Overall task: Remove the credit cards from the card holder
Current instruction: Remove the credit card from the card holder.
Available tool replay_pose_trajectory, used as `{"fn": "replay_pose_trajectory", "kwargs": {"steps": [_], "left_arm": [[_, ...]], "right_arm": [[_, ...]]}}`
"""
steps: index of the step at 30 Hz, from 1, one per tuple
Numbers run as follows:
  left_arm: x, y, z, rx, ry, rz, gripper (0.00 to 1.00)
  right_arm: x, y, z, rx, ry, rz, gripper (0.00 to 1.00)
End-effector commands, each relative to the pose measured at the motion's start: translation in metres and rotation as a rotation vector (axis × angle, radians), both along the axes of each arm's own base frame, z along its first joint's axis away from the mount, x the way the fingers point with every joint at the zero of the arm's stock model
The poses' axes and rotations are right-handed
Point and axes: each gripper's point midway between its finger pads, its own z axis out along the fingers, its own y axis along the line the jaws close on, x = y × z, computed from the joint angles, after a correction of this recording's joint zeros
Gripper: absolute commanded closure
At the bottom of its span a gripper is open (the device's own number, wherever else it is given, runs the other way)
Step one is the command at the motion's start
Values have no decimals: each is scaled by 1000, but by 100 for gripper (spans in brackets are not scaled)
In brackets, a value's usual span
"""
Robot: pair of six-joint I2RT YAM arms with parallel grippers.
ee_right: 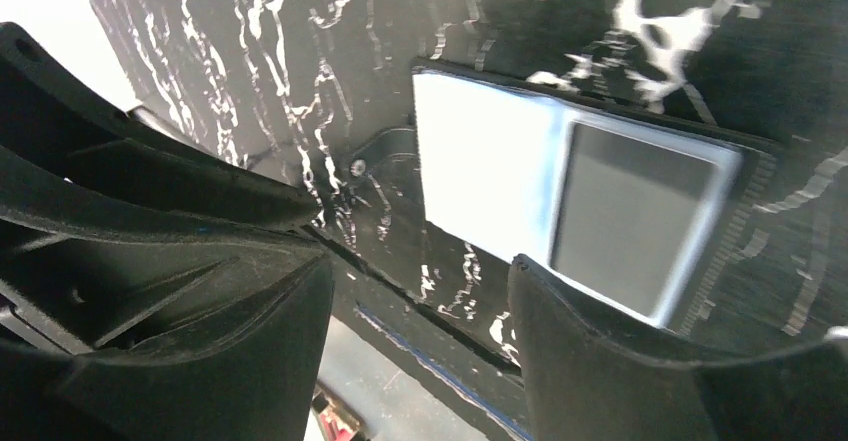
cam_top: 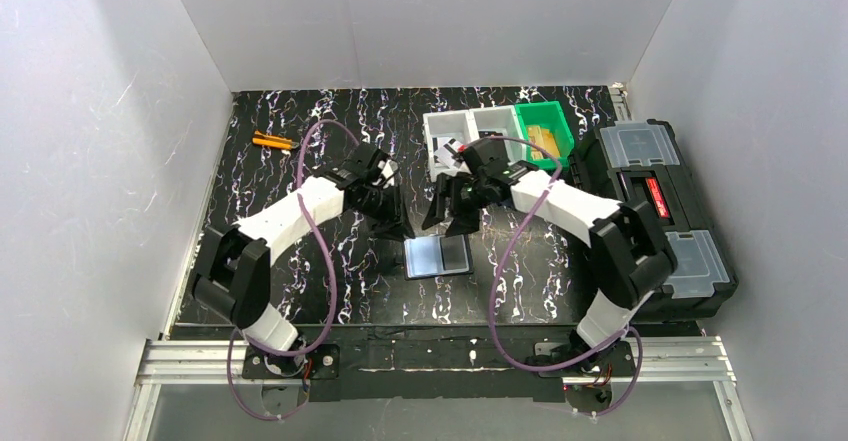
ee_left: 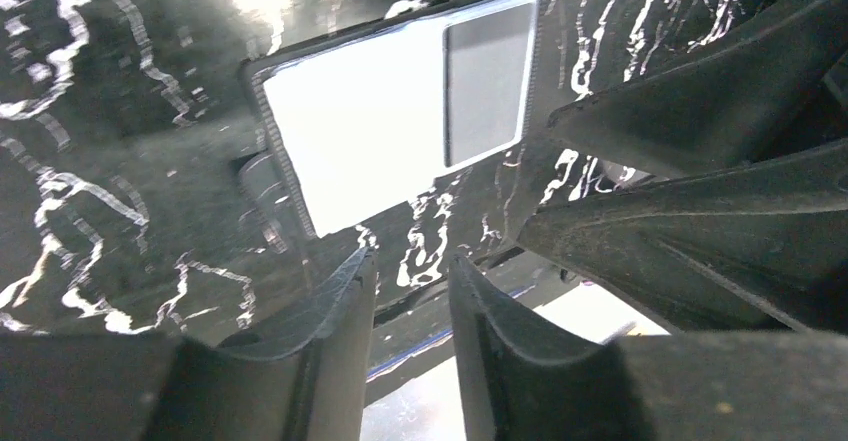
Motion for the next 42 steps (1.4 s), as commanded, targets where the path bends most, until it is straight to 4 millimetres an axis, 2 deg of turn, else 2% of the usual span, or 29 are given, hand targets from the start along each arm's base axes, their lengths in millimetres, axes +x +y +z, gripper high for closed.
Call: {"fn": "replay_pose_trajectory", "kwargs": {"steps": [1, 4, 8, 13, 21, 28, 37, 42], "left_arm": [[-3, -35, 8, -61, 19, -91, 65], [-4, -55, 3, -73, 40, -131, 62], [-1, -74, -9, -93, 74, -144, 62], [6, -88, -25, -91, 91, -157, 64], [8, -86, -54, -47, 109, -158, 68], [5, -77, -68, -4, 113, -153, 72], [-1, -61, -87, 78, 127, -146, 95], [-3, -56, -97, 108, 138, -137, 100]], "right_arm": [[-5, -46, -18, -125, 0, -56, 28], [-9, -60, -27, -162, 5, -72, 30], [-14, -67, -38, -192, 14, -80, 44], [-16, -71, -51, -217, 29, -80, 53], [-19, -74, -66, -243, 53, -71, 63], [-18, -77, -73, -266, 55, -72, 71], [-17, -78, -81, -292, 64, -72, 79], [-19, -78, -86, -316, 72, -67, 87]]}}
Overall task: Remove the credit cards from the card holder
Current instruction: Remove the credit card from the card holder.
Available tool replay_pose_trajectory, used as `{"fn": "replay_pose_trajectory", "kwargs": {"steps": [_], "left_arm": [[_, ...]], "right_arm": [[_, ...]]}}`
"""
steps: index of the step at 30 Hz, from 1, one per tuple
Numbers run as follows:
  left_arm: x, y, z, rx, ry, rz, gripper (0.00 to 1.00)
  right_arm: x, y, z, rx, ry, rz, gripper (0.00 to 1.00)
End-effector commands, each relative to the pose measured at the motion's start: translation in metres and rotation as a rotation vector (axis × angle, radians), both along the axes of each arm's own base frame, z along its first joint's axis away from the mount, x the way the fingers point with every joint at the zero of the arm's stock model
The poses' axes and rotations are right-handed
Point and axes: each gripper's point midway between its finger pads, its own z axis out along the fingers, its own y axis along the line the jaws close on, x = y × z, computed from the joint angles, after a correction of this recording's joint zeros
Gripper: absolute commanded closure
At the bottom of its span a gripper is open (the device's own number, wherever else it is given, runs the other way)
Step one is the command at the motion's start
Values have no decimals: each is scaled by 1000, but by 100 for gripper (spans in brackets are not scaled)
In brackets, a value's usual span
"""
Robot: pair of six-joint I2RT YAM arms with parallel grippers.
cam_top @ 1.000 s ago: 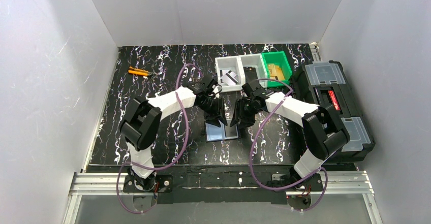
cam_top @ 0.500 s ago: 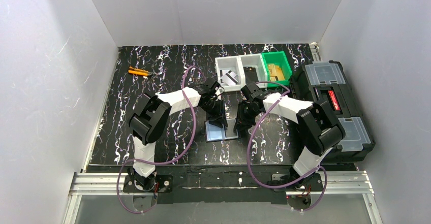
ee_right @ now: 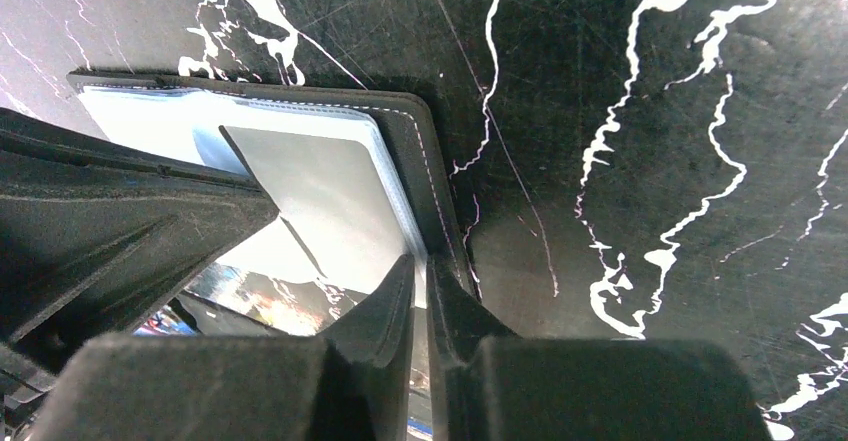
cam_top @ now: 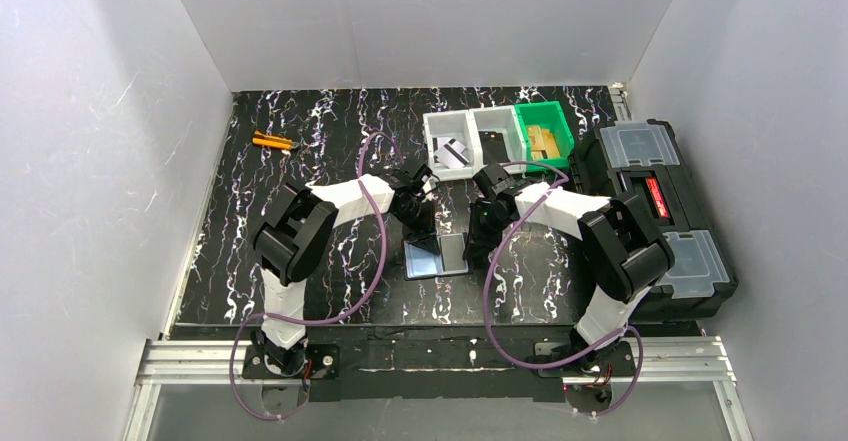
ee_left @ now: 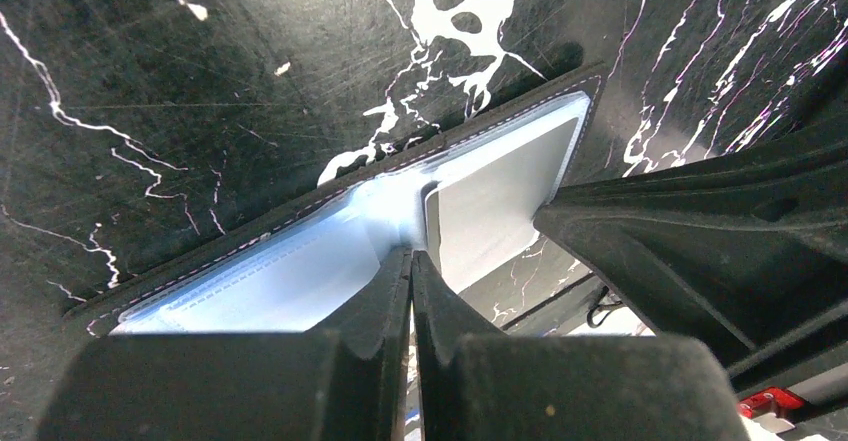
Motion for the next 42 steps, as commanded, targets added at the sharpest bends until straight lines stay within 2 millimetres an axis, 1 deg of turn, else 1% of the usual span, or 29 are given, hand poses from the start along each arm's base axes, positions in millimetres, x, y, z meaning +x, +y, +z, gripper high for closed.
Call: {"fn": "replay_pose_trajectory", "kwargs": {"steps": [1, 8, 13, 17, 22, 26, 29, 31, 35, 38, 42], "left_arm": [[-10, 17, -18, 87, 21, -6, 100], [-12, 21, -24, 108, 26, 2, 100], [-12, 21, -27, 106, 28, 3, 100], [-14, 19, -27, 98, 34, 4, 100], [-13, 21, -18, 96, 20, 11, 100], [-12, 31, -7, 122, -10, 22, 100], [-10, 35, 1, 112, -27, 42, 93], [-10, 35, 6, 96, -34, 48, 86], [-11, 32, 13, 27, -40, 74, 77], [-10, 29, 13, -17, -35, 84, 76], [-9, 25, 11, -57, -29, 88, 77]], "right_arm": [[0, 0, -7, -38, -6, 15, 88], [-1, 2, -6, -72, -15, 25, 98], [-6, 15, -5, -80, -15, 64, 99], [-9, 25, -9, -82, 0, 81, 99], [-13, 23, -19, -99, 28, 70, 99], [-13, 20, -22, -107, 42, 58, 99], [-13, 20, -24, -96, 57, 51, 99], [-15, 21, -26, -86, 73, 54, 99], [-14, 22, -27, -84, 83, 56, 99], [-15, 22, -28, -84, 87, 55, 99], [-15, 22, -27, -85, 88, 54, 99]]}}
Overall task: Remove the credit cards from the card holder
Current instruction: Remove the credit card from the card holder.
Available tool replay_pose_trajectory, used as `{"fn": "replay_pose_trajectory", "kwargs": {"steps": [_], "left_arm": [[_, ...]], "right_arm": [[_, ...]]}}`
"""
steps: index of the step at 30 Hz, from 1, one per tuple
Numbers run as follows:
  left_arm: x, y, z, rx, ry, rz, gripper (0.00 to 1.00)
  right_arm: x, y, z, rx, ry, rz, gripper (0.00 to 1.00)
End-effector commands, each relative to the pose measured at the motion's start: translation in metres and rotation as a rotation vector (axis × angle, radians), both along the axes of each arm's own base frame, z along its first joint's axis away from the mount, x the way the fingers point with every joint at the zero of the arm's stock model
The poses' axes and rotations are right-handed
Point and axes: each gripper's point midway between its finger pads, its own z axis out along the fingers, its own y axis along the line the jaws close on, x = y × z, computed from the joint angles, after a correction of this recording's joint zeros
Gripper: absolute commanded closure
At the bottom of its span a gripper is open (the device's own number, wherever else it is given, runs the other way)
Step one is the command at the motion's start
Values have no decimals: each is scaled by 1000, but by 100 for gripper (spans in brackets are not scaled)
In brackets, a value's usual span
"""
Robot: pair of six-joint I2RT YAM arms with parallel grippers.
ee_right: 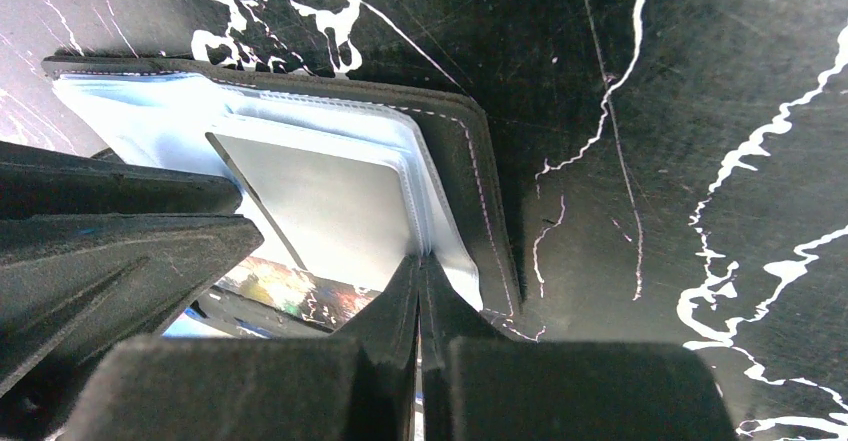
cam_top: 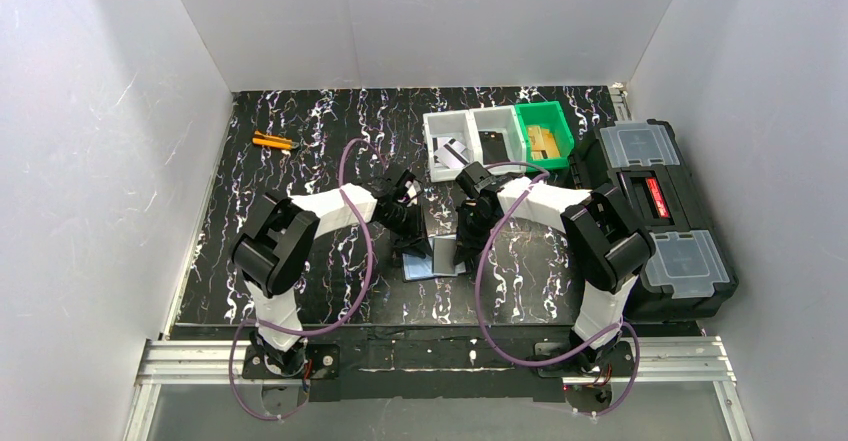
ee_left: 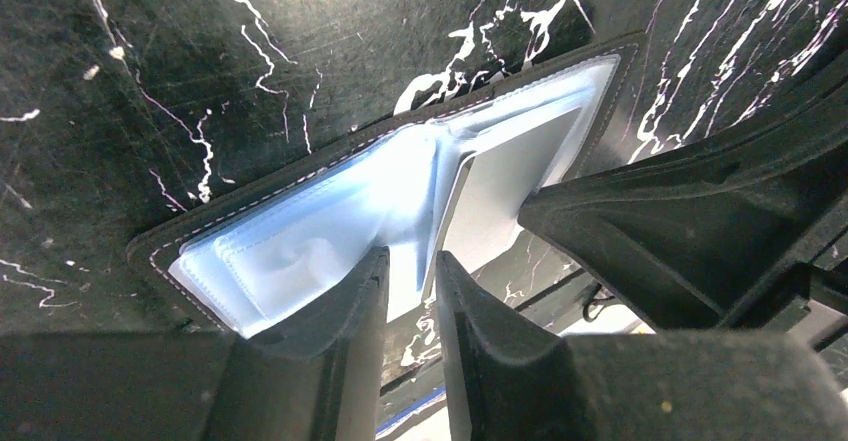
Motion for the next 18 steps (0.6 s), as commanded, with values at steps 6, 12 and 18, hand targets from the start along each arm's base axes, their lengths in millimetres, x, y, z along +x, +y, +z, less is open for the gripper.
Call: {"fn": "replay_pose_trajectory", "kwargs": {"steps": [6, 12, 18], "left_arm": [[1, -8, 12, -108, -26, 8, 81], [4, -11, 11, -111, -25, -10, 83], [3, -15, 4, -127, 1, -15, 85]], "right_arm": [[-2, -2, -25, -51, 0, 7, 99], [-1, -1, -25, -50, 1, 6, 99], [-2, -2, -25, -52, 0, 7, 99]]}}
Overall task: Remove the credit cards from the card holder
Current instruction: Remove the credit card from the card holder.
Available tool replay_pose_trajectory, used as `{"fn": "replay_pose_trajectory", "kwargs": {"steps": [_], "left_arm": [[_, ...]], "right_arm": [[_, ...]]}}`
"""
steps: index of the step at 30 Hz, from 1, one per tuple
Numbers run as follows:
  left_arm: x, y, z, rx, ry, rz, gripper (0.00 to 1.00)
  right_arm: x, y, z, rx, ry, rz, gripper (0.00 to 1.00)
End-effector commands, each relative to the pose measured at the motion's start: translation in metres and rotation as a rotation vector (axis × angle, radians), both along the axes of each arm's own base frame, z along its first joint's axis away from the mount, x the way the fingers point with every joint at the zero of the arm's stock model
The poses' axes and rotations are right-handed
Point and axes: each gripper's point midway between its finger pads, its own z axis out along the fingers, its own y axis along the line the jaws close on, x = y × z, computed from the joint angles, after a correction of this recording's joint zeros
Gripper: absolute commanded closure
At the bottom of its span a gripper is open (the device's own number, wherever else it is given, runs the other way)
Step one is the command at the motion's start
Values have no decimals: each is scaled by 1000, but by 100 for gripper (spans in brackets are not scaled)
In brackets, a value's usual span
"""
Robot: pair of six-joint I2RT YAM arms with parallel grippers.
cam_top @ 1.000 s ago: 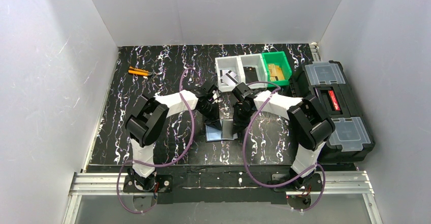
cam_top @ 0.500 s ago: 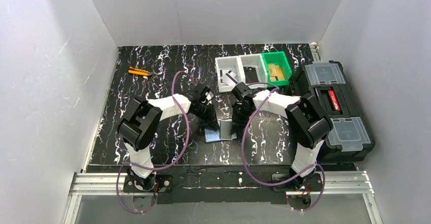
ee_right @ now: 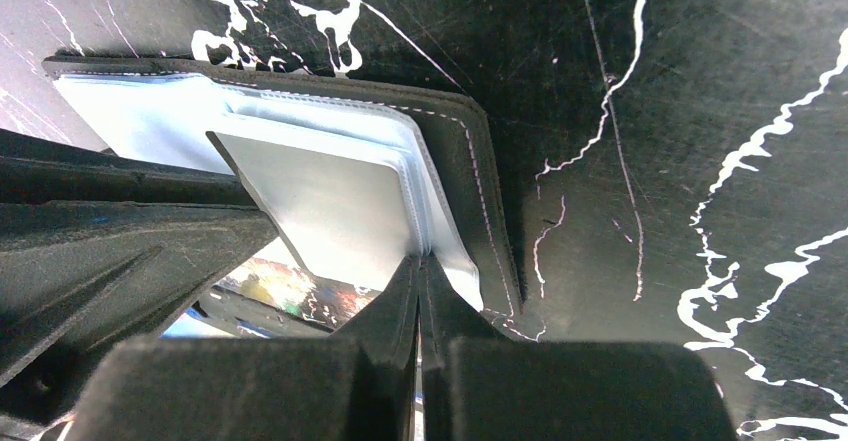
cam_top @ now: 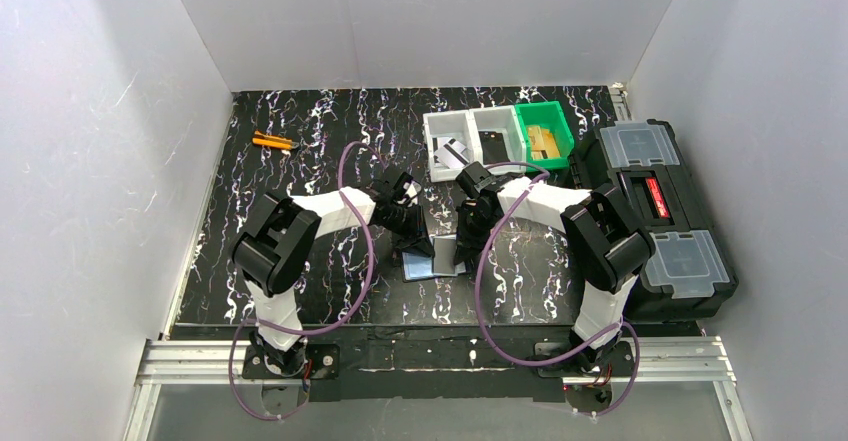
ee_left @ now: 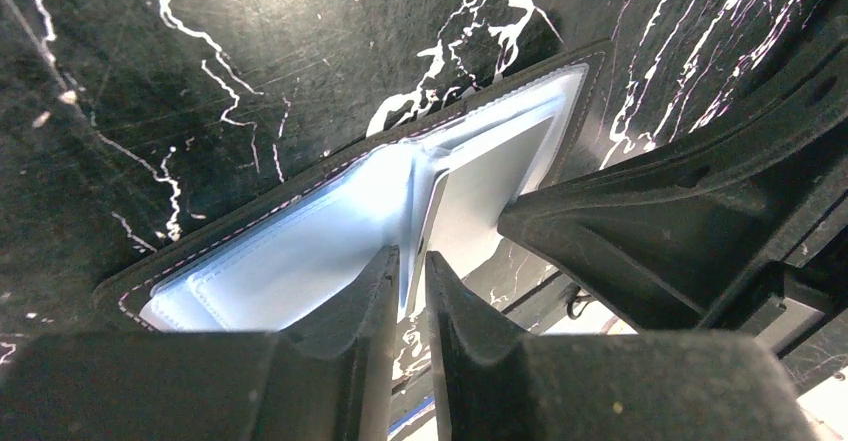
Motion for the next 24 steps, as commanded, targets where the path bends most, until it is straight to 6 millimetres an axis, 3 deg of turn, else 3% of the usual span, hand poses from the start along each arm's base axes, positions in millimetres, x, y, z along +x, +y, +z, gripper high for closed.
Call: {"fn": "replay_pose_trajectory", "kwargs": {"steps": [1, 12, 16, 24], "left_arm": [[0, -6, 3, -43, 8, -19, 85], [-4, -10, -1, -85, 42, -3, 92], [-3, -3, -1, -87, 48, 21, 100], [6, 18, 4, -109, 51, 76, 100]], "right_arm": [[-1, -2, -25, -52, -1, 7, 99], [-1, -1, -26, -56, 0, 9, 99], [-1, -3, -26, -63, 2, 5, 99], [-2, -7, -27, -80, 7, -12, 99]]}}
